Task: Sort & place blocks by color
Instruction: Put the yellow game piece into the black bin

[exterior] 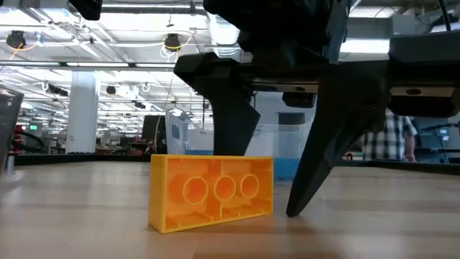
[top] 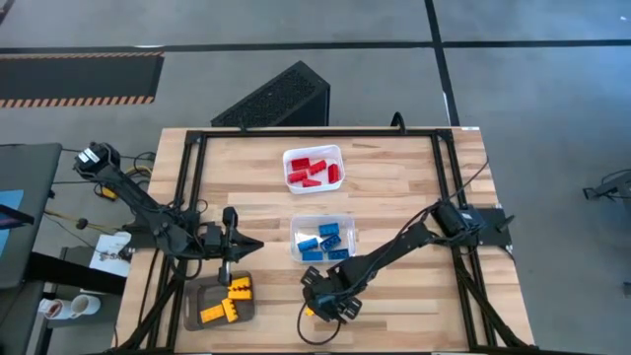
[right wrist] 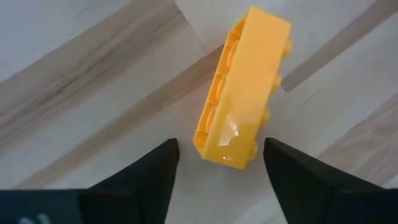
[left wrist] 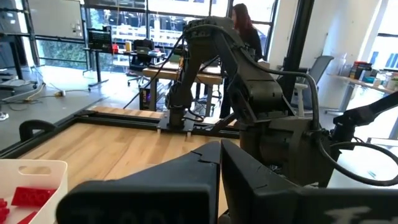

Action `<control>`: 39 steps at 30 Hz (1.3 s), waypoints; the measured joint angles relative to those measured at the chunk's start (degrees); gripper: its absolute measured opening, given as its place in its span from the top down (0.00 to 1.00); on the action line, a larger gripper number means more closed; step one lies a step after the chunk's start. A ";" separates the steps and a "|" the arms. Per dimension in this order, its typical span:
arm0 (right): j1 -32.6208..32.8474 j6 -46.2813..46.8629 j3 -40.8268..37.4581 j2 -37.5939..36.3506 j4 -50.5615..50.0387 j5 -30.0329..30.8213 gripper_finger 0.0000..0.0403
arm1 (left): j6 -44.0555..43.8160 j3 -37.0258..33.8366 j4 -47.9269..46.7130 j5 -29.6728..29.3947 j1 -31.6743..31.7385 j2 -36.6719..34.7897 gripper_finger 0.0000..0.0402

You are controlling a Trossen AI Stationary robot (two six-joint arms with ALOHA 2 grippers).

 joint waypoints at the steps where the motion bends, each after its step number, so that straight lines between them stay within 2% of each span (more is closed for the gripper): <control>1: -0.06 0.34 -0.03 0.00 0.09 -0.16 0.37 | -0.04 0.00 -0.02 0.00 0.01 0.00 1.00; 6: -0.42 5.51 0.01 -0.24 0.01 -3.44 0.47 | -0.09 0.00 -0.02 0.00 0.01 0.00 1.00; 10: -0.39 10.71 0.01 -0.24 -0.05 -4.36 0.50 | -0.09 0.00 0.00 0.04 0.01 0.02 1.00; 14: -0.42 14.53 0.01 -0.24 0.05 -4.85 0.45 | -0.09 0.00 0.02 -0.03 0.01 0.02 1.00; 19: -0.26 15.11 0.01 -0.26 0.53 -4.87 0.35 | -0.11 0.00 0.06 -0.17 0.01 0.02 1.00; 25: -0.31 17.84 0.01 -0.26 1.99 -4.90 0.28 | -0.09 0.02 0.07 -0.17 0.01 0.02 1.00; 39: 0.09 18.13 -0.01 -0.22 5.80 -5.40 0.28 | -0.09 0.02 0.05 -0.98 0.02 0.02 1.00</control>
